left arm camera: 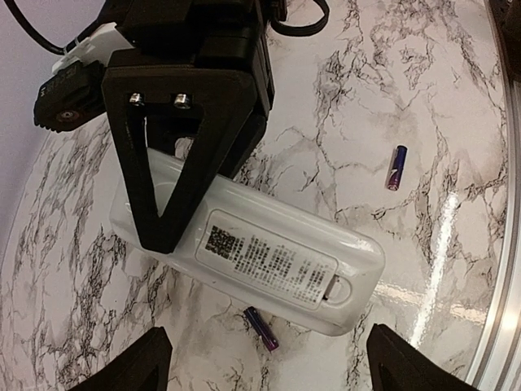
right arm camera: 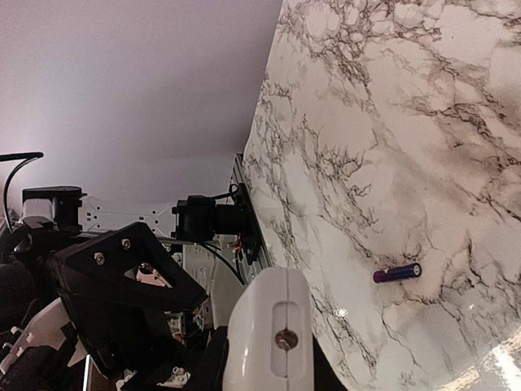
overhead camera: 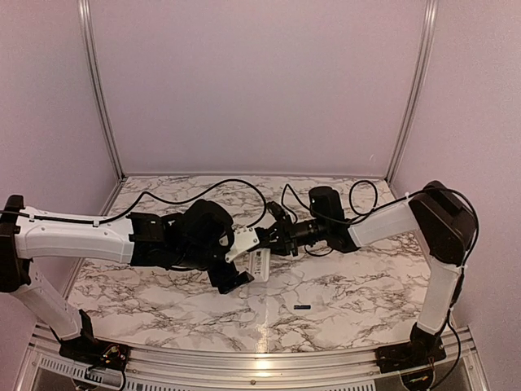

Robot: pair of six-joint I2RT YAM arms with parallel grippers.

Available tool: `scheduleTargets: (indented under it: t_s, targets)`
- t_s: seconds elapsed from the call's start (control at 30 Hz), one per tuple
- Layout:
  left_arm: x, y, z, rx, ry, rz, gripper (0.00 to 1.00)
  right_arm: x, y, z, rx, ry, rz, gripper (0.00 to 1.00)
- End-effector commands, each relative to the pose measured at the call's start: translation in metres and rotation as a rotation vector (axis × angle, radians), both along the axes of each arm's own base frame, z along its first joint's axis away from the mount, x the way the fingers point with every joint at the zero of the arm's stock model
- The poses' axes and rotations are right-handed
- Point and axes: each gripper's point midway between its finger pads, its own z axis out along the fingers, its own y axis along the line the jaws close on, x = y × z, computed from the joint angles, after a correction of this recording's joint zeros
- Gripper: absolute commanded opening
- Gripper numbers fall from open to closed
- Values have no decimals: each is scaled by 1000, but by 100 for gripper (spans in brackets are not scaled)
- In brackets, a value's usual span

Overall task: Load the batteries into the remote control
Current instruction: Remove the battery cover from the remote control.

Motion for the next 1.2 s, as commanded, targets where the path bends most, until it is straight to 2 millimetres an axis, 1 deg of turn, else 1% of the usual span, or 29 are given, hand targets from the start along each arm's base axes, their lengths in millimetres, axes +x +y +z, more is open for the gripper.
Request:
scheduleTargets:
  t_s: [0.0,0.23,0.57,0.73,1.0,1.17]
  targets:
    - [0,-2,-1,44,-24,-16,87,-5,6,-2,12,24,28,0]
    - [10,-1,-2,72,-58,20,86,-11,11,-1,20,25,58,0]
    - [11,-7,-5,88,-56,10,86,-14,14,0,31,28,72,0]
    - [6,-8,-13,114,-44,-12,86,-17,16,1,43,39,82,0]
    - [-4,-14,-14,110,-20,-58,87,-17,16,2,47,35,84,0]
    - [-6,-16,-17,116,-10,-70,88,-18,17,4,54,34,88,0]
